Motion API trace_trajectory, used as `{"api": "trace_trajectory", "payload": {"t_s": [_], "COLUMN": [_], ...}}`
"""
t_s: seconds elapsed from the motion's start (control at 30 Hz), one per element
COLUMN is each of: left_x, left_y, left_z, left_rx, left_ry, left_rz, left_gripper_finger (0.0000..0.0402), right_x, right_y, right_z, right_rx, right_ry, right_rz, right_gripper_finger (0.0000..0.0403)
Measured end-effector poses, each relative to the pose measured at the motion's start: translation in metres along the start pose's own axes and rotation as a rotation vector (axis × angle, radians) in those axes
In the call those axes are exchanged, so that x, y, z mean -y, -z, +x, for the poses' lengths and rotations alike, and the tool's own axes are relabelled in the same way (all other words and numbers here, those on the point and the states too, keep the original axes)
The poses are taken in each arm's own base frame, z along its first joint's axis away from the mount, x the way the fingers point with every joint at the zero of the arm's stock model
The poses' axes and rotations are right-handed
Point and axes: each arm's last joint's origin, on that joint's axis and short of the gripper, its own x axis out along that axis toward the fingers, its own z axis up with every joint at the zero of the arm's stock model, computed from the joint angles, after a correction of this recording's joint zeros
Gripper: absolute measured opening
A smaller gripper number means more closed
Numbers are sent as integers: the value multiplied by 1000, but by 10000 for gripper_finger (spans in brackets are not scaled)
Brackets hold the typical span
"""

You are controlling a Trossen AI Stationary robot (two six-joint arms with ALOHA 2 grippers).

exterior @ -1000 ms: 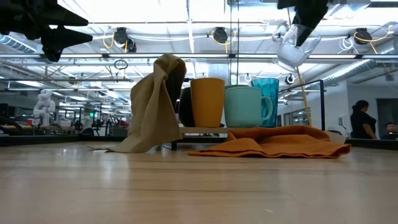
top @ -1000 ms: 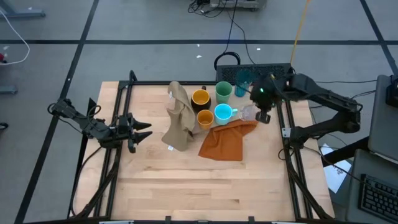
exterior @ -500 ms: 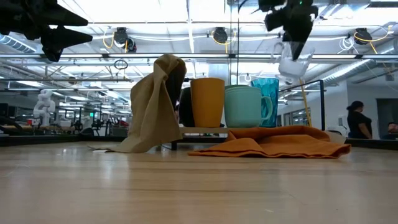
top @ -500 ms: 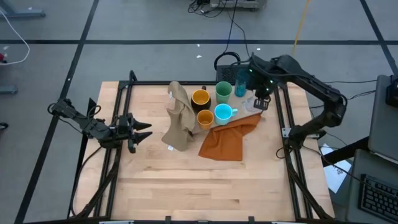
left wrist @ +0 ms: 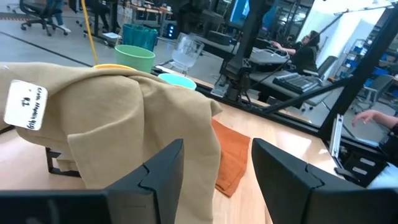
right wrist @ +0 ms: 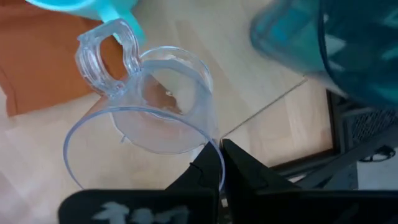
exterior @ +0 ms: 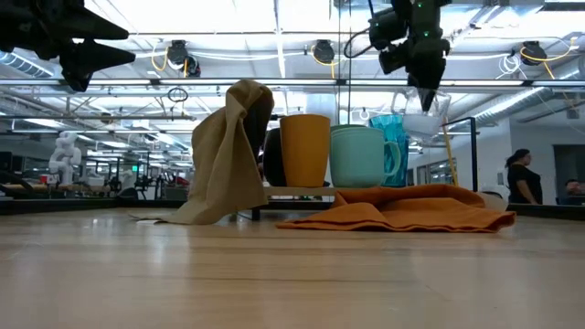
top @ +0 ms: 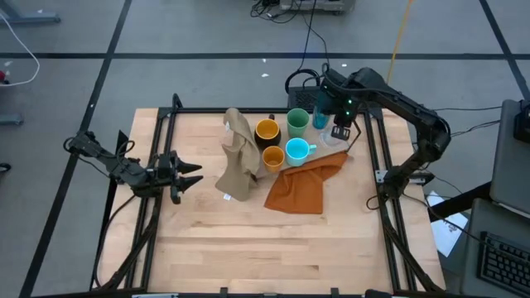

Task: Stack small to large cups/mugs on shelf
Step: Put the transparent mug on the shelf

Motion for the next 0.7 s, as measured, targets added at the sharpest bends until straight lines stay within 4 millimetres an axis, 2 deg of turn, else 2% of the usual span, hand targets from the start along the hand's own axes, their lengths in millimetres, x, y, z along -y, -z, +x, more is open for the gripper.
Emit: {"api": "trace_trajectory", "payload": {"t_s": [0.23,0.47,0.7], "left_x": [0,0,0], "left_y": [1,1,1], "left_z": [0,0,0], "left_rx": [-13,-13,-12], "left_ry": [15,15,14], "left_rz": [7,7,5], "left_gripper_finger": [191,191,191], "right_x": [2,5,10], "right_y": [8,9,7], "right_z": [12,35,45], "right_rx": [21,-22,-4], "right_ry": [-43,-46,-26], "right_rz": [15,22,9], "right_gripper_finger": [0,0,0]}}
